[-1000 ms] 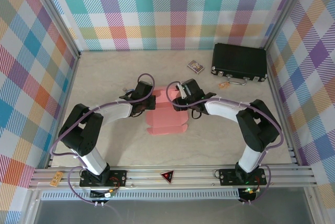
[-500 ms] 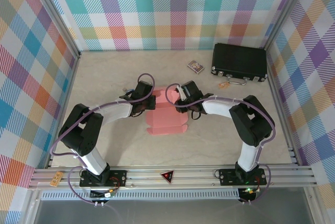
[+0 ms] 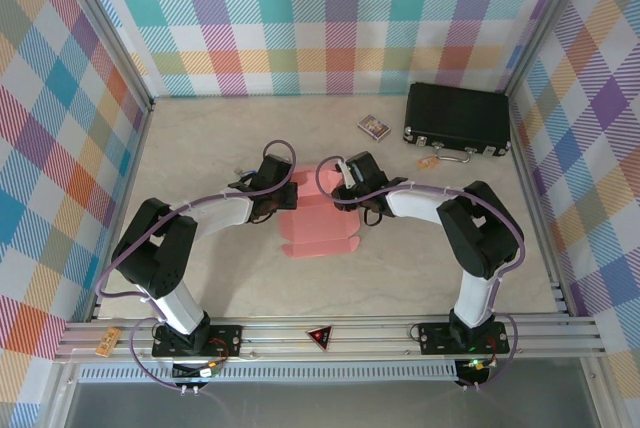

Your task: Fold the paper box

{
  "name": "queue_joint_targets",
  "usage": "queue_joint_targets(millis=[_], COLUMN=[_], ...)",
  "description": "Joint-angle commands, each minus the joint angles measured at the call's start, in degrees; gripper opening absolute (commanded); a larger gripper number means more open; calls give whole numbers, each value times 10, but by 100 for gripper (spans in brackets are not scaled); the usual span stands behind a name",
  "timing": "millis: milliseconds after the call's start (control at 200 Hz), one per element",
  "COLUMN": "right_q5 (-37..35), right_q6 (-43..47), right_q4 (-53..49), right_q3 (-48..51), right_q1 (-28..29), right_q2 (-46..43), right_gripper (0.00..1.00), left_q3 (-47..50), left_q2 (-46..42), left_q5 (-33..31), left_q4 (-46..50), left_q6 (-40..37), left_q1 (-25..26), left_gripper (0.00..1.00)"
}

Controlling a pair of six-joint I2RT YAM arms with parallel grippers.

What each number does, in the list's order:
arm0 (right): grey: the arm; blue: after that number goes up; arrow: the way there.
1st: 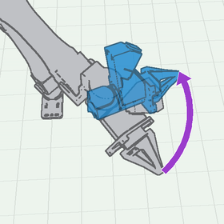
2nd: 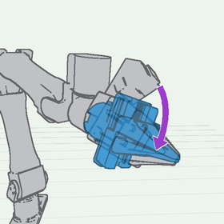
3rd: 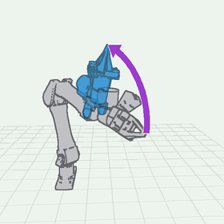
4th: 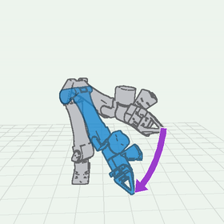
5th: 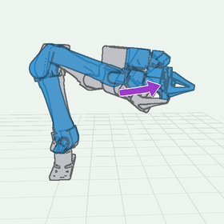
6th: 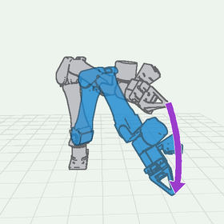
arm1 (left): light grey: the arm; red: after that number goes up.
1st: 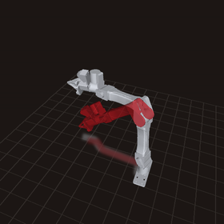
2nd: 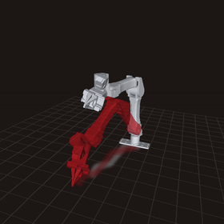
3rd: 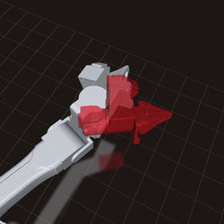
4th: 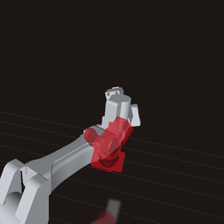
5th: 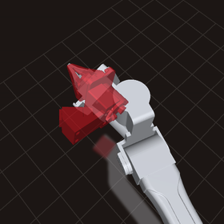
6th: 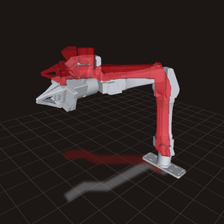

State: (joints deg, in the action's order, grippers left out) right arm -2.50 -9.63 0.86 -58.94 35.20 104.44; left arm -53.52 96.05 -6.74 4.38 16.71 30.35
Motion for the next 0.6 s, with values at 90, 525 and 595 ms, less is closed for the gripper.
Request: queue_joint_targets(millis=[90, 525, 595], right_q5=[1, -62, -88], right_q6=[-4, -21, -22], right_q4=[41, 47, 46], right_q3=[11, -8, -10], right_q1=[-8, -9, -6], right_q2=[-22, 10, 14], right_gripper=[34, 17, 15], left_q3=[-9, -11, -13], left_q2=[9, 9, 9], left_q5=[3, 8, 10], left_q4=[28, 30, 32], left_q6=[0, 7, 9], left_q1=[6, 7, 8], left_gripper=[3, 3, 3])
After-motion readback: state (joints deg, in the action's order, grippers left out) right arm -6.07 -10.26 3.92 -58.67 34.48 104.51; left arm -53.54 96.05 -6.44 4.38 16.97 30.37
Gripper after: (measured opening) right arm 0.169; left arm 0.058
